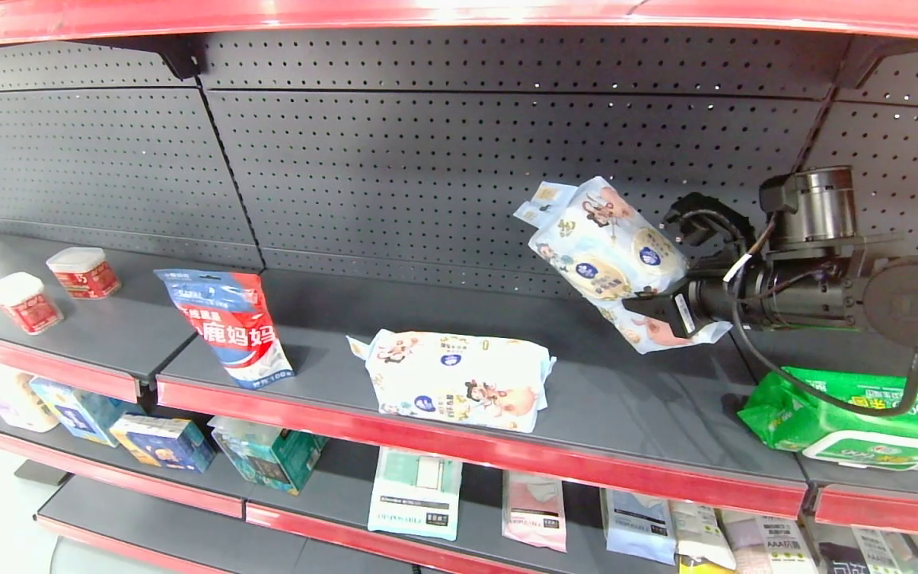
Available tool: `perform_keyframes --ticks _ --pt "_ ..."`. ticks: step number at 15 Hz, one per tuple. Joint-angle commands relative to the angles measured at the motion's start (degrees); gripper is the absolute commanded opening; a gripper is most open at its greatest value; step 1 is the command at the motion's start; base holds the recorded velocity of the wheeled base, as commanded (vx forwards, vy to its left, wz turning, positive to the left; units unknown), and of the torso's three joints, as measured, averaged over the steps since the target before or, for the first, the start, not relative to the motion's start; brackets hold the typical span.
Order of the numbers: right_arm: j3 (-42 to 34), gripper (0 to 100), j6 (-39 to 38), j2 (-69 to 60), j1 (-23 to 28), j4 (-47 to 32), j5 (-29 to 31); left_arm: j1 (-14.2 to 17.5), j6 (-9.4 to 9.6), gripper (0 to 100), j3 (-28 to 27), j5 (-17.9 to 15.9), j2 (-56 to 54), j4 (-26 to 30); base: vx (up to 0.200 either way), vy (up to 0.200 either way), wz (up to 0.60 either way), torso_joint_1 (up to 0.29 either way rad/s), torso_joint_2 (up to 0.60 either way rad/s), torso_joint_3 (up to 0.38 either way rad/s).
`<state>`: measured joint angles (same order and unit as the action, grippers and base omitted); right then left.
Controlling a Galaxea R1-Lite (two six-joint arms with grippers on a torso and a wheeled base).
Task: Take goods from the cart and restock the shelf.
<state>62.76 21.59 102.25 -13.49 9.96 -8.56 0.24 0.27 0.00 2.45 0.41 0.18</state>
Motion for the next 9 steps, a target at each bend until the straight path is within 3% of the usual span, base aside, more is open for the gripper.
perform_keyframes --ticks 1,9 --pt "1.23 0 -0.06 1.54 -0.04 -0.12 0.30 0.02 0.00 100 0.00 0.01 0.02 -0.01 0.000 0.000 0.00 0.000 0.00 0.000" --pt "3.95 0 -0.14 6.91 0.58 -0.64 1.61 0.02 0.00 100 0.00 0.01 0.02 -0.01 0.000 0.000 0.00 0.000 0.00 0.000"
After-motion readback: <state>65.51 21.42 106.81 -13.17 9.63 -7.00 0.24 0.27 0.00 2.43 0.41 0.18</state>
